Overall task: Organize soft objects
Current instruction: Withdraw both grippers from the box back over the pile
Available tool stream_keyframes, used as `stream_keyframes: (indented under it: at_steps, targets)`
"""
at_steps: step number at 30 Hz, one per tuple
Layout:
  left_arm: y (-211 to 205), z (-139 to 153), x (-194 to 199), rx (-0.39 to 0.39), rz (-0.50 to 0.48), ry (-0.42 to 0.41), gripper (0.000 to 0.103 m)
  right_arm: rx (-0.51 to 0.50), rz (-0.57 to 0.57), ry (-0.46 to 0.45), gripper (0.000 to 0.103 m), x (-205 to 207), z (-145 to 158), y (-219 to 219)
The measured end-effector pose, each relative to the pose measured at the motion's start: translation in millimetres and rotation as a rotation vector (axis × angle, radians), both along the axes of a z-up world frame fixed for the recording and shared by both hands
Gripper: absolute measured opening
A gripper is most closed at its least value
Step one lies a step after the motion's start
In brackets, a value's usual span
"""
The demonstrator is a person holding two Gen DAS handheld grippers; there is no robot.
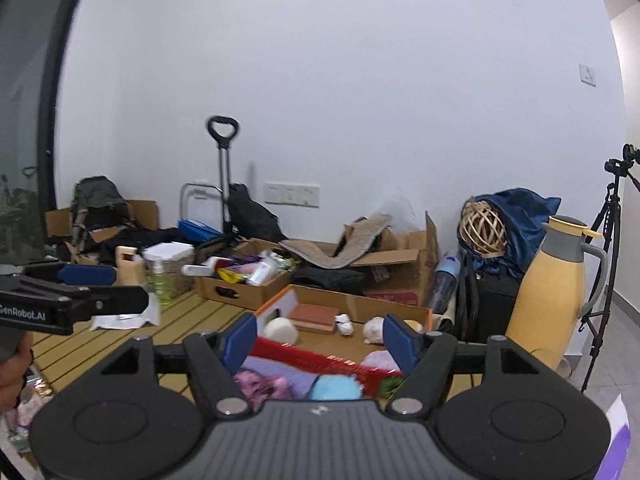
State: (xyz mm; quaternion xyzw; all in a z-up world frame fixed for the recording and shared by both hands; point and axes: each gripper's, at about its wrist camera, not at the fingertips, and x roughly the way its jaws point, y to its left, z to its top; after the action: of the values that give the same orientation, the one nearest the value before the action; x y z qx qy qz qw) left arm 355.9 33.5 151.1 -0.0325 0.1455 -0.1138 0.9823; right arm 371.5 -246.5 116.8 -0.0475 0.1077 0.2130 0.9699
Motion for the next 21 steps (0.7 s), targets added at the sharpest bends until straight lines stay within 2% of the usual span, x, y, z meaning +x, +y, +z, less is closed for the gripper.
stream_keyframes:
  at_steps: [3,5,6,8,10,13,16,21]
  targets:
    - [6.5,-9.3,-37.3,0.017,0.023,0.000,0.095,-0.008,-0.003,-0.015,0.072,-38.8,-9.7,-0.2]
    - [12.2,-14.8,-69.5,0.021,0.033,-0.030,0.097,-0.007,-0.005,-0.037,0.074,-68.6,-19.8,-0.5]
    - [14.2,-18.7,-87.6,0.020,0.030,-0.054,0.101,-0.004,-0.003,-0.046,0.077,-84.1,-26.5,-0.7]
    - [15.7,-29.3,-119.4,0.046,-0.006,-0.098,0.103,0.013,0.009,-0.060,0.084,-115.6,-45.2,-2.3]
    - [16.8,-43.8,-147.8,0.078,-0.013,-0.106,0.103,0.029,0.013,-0.055,0.086,-141.7,-65.3,-3.5]
    - [24.4,-64.3,-185.6,0.052,0.028,-0.112,0.103,0.035,-0.013,-0.051,0.086,-169.9,-90.7,-6.9]
    - [32.0,-77.9,-201.9,-0.005,0.061,-0.084,0.103,0.058,0.000,0.001,0.085,-179.3,-106.7,-7.8]
    - [37.8,-93.3,-194.4,0.024,0.098,-0.014,0.103,0.081,-0.025,0.011,0.084,-177.2,-119.8,1.1]
